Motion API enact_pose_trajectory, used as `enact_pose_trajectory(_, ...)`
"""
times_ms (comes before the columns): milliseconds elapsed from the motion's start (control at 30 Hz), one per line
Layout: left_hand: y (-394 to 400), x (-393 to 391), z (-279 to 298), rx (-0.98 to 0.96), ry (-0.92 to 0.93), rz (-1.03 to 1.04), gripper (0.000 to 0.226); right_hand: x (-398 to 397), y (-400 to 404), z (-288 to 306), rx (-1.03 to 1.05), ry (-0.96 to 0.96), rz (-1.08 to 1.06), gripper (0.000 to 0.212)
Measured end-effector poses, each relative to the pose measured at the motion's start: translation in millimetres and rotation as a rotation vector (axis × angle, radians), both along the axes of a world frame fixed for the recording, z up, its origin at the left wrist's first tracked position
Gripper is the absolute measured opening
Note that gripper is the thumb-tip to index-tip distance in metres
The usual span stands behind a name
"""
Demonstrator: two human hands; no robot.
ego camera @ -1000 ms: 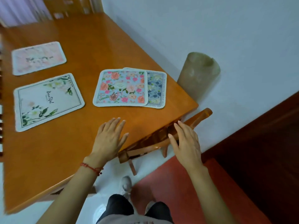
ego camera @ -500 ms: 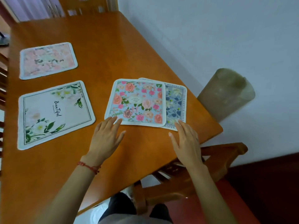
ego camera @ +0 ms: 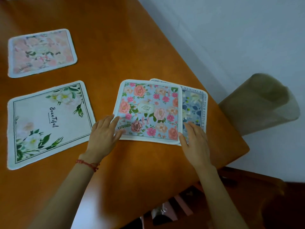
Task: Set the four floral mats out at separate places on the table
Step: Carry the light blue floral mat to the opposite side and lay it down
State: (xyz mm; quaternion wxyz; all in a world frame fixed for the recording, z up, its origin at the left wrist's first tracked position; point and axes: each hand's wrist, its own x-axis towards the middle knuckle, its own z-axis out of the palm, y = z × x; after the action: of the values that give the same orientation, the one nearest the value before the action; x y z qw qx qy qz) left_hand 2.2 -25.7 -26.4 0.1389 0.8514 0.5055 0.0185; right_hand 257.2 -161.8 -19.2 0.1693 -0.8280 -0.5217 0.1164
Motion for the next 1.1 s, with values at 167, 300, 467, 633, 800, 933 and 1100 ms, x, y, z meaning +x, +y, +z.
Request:
enact_pose_trajectory(167, 27.3, 12.2, -18.6, -0.010, -0.029, 0.067, 0.068, 19.7, 32.7, -20.2, -0.060, 0.022, 0.029, 0.059)
enact_pose_trajectory(300, 54.5, 17.6, -38.7, -0.041, -0.077, 0.119, 0.073, 29.6, 56.3, -36.6, -0.066, 0.066, -0.001, 0.057)
enact_pose_trajectory(467, 82.7, 20.1, -63.7, -0.090, -0.133, 0.184, 0.070, 39.7, 80.4, -54.7, -0.031, 0.166, -0.087, 0.048)
enact_pose_trajectory(633, 94.3, 32.3, -65.9, -0.153, -0.264, 0.268, 0.043, 45.3, 91.6, -66.4, -0.006, 0.231, -0.158, 0.045)
enact_pose_trajectory(800, 93.5, 45.9, -66.5, -0.133, -0.287, 0.317, 0.043, 44.0, 98.3, -71.0, 0.033, 0.279, -0.208, 0.043)
enact_pose_trajectory(933, 98.4, 48.9, -70.5, -0.174, -0.321, 0.416, 0.041, 43.2, 104.3, -70.1, 0.106, 0.360, -0.314, 0.038)
enact_pose_trajectory(1100, 103.3, 46.6, -72.9, -0.198, -0.422, 0.487, 0.038, 44.1, 111.3, -74.1, 0.142, 0.460, -0.409, 0.024)
